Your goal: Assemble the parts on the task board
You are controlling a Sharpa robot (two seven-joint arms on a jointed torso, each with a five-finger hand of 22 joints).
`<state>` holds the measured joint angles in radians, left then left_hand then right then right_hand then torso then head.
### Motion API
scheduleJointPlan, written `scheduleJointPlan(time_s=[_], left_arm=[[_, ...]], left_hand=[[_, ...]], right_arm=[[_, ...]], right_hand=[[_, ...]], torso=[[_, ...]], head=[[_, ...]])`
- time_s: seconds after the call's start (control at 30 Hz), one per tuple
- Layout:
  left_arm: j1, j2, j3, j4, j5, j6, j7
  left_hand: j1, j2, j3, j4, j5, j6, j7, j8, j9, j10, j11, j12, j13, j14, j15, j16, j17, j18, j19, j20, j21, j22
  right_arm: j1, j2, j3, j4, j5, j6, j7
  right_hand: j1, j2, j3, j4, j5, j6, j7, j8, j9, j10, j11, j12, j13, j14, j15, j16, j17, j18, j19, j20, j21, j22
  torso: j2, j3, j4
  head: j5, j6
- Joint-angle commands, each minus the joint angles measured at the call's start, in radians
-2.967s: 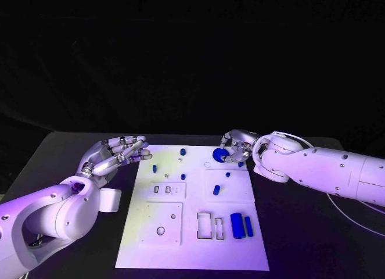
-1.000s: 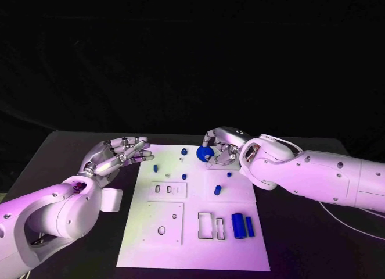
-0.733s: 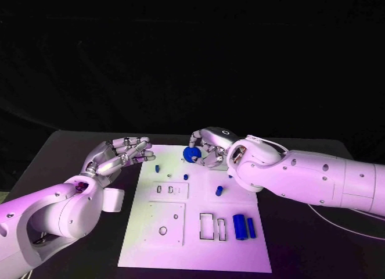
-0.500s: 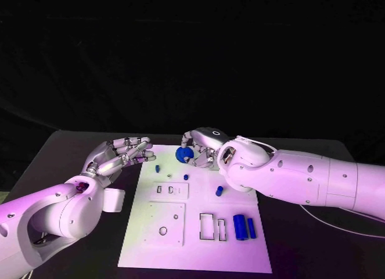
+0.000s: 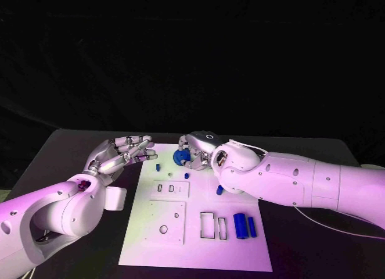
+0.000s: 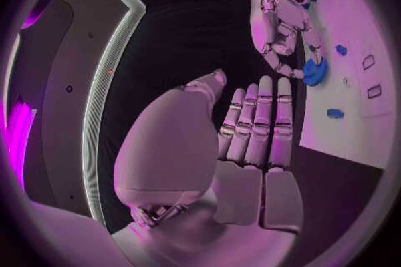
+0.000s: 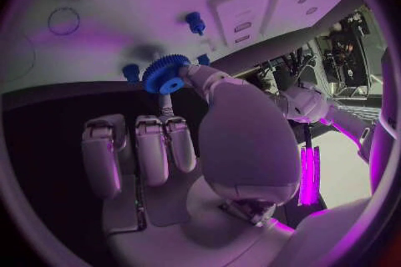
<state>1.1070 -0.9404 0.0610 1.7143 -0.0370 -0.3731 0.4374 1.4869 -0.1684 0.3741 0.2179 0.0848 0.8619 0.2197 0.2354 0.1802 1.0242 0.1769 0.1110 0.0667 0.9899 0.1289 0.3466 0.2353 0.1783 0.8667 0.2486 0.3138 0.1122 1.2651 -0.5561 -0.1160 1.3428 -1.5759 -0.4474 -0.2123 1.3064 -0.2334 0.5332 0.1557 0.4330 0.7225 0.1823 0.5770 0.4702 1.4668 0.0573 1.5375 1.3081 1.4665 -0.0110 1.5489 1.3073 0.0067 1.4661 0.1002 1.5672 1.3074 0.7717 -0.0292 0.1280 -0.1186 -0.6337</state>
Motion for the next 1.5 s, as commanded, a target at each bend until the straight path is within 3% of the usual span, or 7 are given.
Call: scheduleJointPlan(time_s=[0.03, 0.87, 1.03, 1.13, 1.2, 1.37, 1.5], left_arm=[[0.001, 0.001, 0.001, 0.004, 0.001, 0.012, 0.009], [0.001, -0.003, 0.001, 0.004, 0.001, 0.013, 0.007], [0.001, -0.004, 0.001, 0.005, 0.001, 0.014, 0.007], [0.001, -0.004, 0.001, 0.005, 0.001, 0.014, 0.007], [0.001, -0.004, 0.001, 0.005, 0.001, 0.013, 0.006], [0.001, -0.005, 0.001, 0.005, 0.001, 0.011, 0.003], [0.001, -0.006, 0.001, 0.004, 0.001, 0.010, 0.001]], left_hand=[[-0.011, 0.000, 0.005, 0.001, -0.002, 0.004, 0.016, -0.002, -0.001, 0.008, 0.000, -0.003, 0.000, 0.005, -0.001, 0.006, 0.001, 0.006, 0.008, -0.002, 0.005, -0.001], [-0.010, 0.000, 0.007, 0.000, -0.002, 0.003, 0.016, -0.003, -0.001, 0.008, 0.001, -0.004, 0.000, 0.005, -0.001, 0.006, 0.002, 0.006, 0.008, -0.002, 0.005, -0.001], [-0.010, 0.000, 0.007, 0.000, -0.002, 0.003, 0.016, -0.003, -0.001, 0.008, 0.001, -0.004, 0.000, 0.005, -0.001, 0.006, 0.002, 0.006, 0.008, -0.002, 0.005, -0.001], [-0.010, 0.000, 0.007, 0.000, -0.002, 0.003, 0.016, -0.003, -0.001, 0.008, 0.001, -0.004, 0.000, 0.005, -0.001, 0.006, 0.002, 0.006, 0.008, -0.002, 0.005, -0.001], [-0.010, 0.000, 0.007, 0.000, -0.002, 0.003, 0.016, -0.003, -0.001, 0.008, 0.001, -0.004, 0.000, 0.005, -0.001, 0.006, 0.002, 0.006, 0.008, -0.002, 0.005, -0.001], [-0.010, 0.000, 0.007, 0.000, -0.002, 0.003, 0.016, -0.003, -0.001, 0.008, 0.001, -0.004, 0.000, 0.005, -0.001, 0.006, 0.002, 0.006, 0.008, -0.002, 0.005, -0.001], [-0.011, -0.001, 0.009, -0.001, -0.002, 0.003, 0.017, -0.004, -0.002, 0.008, 0.001, -0.006, 0.000, 0.005, -0.001, 0.006, 0.002, 0.005, 0.008, -0.002, 0.005, -0.002]], right_arm=[[-0.005, 0.005, -0.001, -0.012, -0.027, 0.009, -0.008], [-0.016, 0.018, -0.004, -0.045, -0.035, 0.046, 0.000], [-0.016, 0.018, -0.004, -0.047, -0.034, 0.041, 0.000], [-0.016, 0.018, -0.005, -0.048, -0.031, 0.042, 0.001], [-0.016, 0.018, -0.005, -0.049, -0.029, 0.050, 0.002], [-0.016, 0.017, -0.005, -0.048, -0.023, 0.068, 0.004], [-0.016, 0.015, -0.005, -0.048, -0.019, 0.075, 0.005]], right_hand=[[-0.004, 0.006, 0.004, 0.000, -0.002, 0.049, -0.047, 0.001, 0.001, 0.068, -0.005, -0.006, 0.213, 0.087, -0.005, 0.001, 0.185, -0.007, 0.105, -0.006, 0.004, 0.263], [-0.037, -0.006, 0.002, -0.004, -0.026, 0.034, -0.038, -0.024, -0.004, 0.062, 0.002, -0.014, 0.205, 0.087, 0.001, 0.000, 0.184, -0.007, 0.105, -0.003, 0.004, 0.263], [-0.061, -0.012, -0.004, -0.003, -0.070, -0.003, -0.023, -0.064, -0.016, 0.052, 0.016, -0.025, 0.192, 0.086, 0.012, -0.001, 0.181, -0.007, 0.105, 0.005, 0.004, 0.263], [-0.077, -0.013, -0.018, -0.001, -0.145, -0.055, -0.008, -0.112, -0.033, 0.045, 0.030, -0.033, 0.183, 0.086, 0.024, -0.001, 0.182, -0.007, 0.105, 0.017, 0.004, 0.263], [-0.086, -0.013, -0.030, 0.003, -0.160, -0.069, -0.003, -0.128, -0.041, 0.043, 0.035, -0.034, 0.182, 0.086, 0.030, -0.001, 0.181, -0.007, 0.105, 0.022, 0.004, 0.263], [-0.131, -0.008, -0.099, 0.037, -0.092, -0.070, 0.004, -0.154, -0.058, 0.039, 0.042, -0.038, 0.178, 0.087, 0.037, 0.001, 0.185, -0.007, 0.105, 0.032, 0.004, 0.263], [-0.142, 0.000, -0.114, 0.049, -0.072, -0.060, 0.002, -0.156, -0.060, 0.040, 0.042, -0.036, 0.180, 0.087, 0.037, 0.001, 0.186, -0.007, 0.105, 0.033, 0.004, 0.263]], torso=[[0.000, 0.0016, -0.0013], [-0.001, 0.0011, -0.0006], [0.000, 0.0012, -0.0015], [0.000, 0.0012, -0.0018], [0.000, 0.0013, -0.0016], [-0.001, 0.0015, -0.0014], [-0.001, 0.0018, -0.0012]], head=[[0.001, 0.000], [0.000, 0.001], [0.001, 0.001], [0.001, 0.001], [0.001, 0.002], [0.001, 0.002], [0.002, 0.002]])
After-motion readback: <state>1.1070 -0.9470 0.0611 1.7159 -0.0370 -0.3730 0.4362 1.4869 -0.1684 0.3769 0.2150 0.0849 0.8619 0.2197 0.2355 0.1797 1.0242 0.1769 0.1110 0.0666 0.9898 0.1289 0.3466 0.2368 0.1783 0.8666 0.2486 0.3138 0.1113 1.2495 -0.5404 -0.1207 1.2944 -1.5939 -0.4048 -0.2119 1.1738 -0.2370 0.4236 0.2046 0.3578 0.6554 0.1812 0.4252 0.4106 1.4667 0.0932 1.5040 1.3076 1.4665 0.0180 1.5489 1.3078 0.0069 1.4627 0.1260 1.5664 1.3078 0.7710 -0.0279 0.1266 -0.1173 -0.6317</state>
